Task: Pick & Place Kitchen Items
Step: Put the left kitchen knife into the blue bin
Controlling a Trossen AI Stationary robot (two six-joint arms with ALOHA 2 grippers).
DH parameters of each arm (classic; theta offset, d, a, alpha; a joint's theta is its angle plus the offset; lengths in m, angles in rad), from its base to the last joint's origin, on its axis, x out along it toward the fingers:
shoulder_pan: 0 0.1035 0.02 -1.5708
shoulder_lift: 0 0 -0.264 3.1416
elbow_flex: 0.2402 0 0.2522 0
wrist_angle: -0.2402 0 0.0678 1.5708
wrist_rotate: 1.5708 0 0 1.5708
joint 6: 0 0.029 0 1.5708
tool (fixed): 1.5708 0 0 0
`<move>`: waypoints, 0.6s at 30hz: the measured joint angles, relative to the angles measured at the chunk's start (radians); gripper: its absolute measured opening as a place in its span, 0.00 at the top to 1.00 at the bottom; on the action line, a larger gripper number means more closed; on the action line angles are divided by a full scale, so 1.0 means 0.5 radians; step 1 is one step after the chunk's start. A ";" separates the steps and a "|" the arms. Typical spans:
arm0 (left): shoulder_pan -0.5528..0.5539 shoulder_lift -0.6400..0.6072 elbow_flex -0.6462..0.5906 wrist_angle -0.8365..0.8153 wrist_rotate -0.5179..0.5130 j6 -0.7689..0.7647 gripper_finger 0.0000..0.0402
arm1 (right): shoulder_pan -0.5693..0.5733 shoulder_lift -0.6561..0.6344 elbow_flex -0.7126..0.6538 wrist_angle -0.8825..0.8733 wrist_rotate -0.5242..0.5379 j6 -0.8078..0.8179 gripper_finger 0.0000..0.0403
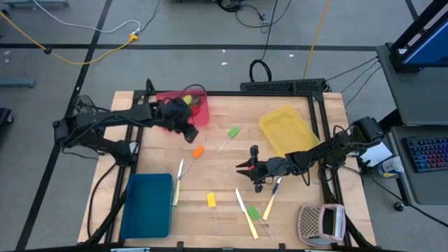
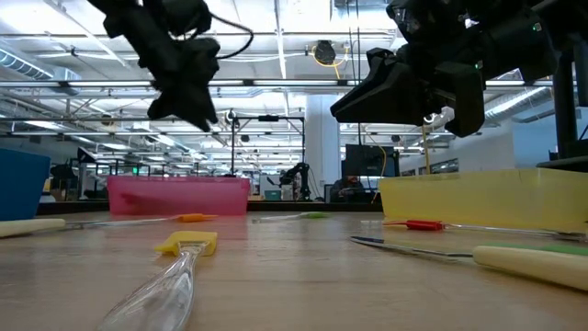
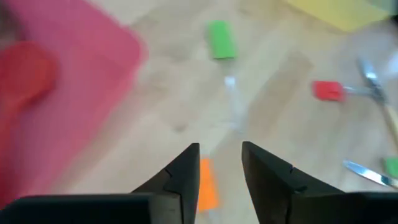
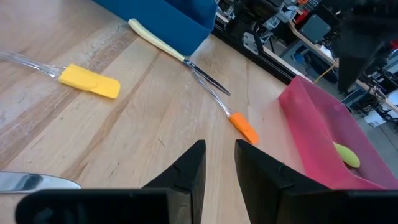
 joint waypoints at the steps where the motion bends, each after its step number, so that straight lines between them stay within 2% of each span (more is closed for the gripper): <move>1: -0.055 0.000 0.000 0.030 -0.001 -0.021 0.71 | -0.001 0.000 0.000 0.000 -0.001 0.010 0.81; 4: -0.238 0.000 0.000 0.117 -0.054 -0.126 0.73 | -0.001 0.000 0.000 -0.001 -0.002 0.038 0.81; 9: -0.531 0.000 0.002 0.291 -0.267 -0.194 0.80 | -0.001 0.000 0.000 -0.001 -0.002 0.038 0.81; 15: -0.774 0.001 0.129 0.300 -0.605 -0.120 0.96 | 0.000 0.000 0.000 0.015 -0.003 0.004 0.81; 18: -0.854 0.002 0.221 0.292 -0.728 -0.066 0.98 | 0.000 0.000 0.000 0.014 -0.003 -0.003 0.81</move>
